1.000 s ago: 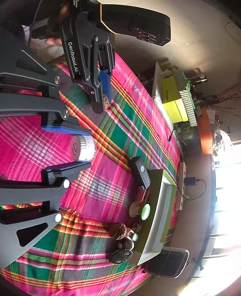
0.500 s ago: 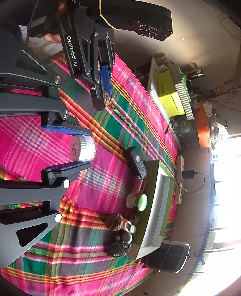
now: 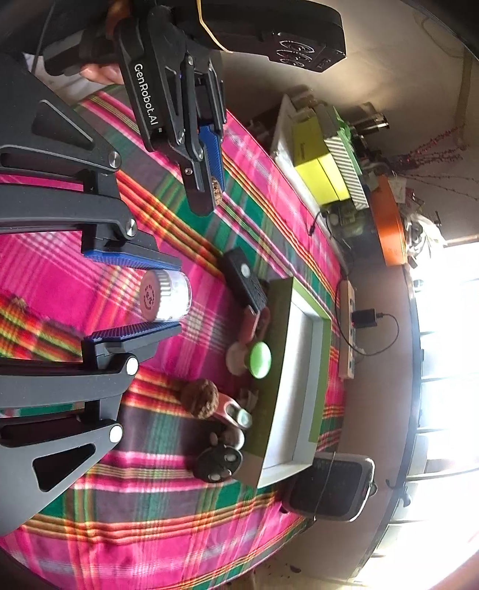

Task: Organize objects
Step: 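Carry the walnut with the left tool while the right tool carries the jar into the box lid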

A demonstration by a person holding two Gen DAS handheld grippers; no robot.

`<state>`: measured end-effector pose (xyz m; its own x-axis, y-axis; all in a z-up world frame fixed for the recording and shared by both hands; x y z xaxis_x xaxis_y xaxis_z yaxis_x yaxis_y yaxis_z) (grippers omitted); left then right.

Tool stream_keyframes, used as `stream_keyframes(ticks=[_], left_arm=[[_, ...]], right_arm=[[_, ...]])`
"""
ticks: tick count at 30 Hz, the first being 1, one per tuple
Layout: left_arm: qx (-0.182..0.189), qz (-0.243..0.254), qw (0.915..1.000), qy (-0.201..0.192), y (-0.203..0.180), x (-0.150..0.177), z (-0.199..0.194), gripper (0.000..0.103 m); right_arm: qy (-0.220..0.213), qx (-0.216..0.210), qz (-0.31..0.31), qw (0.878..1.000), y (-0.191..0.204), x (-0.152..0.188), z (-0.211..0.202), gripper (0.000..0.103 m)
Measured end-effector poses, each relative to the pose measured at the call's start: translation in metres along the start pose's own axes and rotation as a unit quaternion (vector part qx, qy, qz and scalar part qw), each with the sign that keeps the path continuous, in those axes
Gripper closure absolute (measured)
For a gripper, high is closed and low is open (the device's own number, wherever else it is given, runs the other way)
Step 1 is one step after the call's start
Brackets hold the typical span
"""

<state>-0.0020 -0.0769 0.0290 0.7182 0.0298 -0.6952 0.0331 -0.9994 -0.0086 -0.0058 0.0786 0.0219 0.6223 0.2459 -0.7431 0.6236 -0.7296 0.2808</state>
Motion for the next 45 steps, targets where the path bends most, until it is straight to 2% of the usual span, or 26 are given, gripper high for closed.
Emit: stream_keyframes(ticks=[11, 27, 35, 45], left_arm=[[0.005, 0.004, 0.9999, -0.014, -0.013, -0.036, 0.015, 0.077], [0.003, 0.004, 0.9999, -0.011, -0.018, -0.089, 0.052, 0.077], [-0.011, 0.013, 0.9999, -0.002, -0.022, -0.112, 0.080, 0.077], [-0.023, 0.013, 0.9996, 0.013, -0.021, -0.125, 0.109, 0.077]], right_arm=[[-0.017, 0.023, 0.013, 1.000, -0.030, -0.029, -0.003, 0.074], [-0.034, 0.060, 0.044, 0.997, -0.087, -0.073, 0.000, 0.074], [-0.026, 0.078, 0.055, 0.995, -0.120, -0.092, 0.010, 0.074], [-0.010, 0.098, 0.067, 0.993, -0.152, -0.105, 0.029, 0.074]])
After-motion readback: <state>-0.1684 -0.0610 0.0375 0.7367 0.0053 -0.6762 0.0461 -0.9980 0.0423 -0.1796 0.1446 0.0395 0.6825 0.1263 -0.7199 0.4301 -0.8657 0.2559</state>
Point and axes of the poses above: each gripper's, at about its wrist camera, not at the fingertips, and z roughly the way its jaws point, y to its left, x to its underside, the point moved 1 cm from there along z, roughly the way its jaws point, and after that the axes turned 13 degrees about -x, right-handed, at the moved point
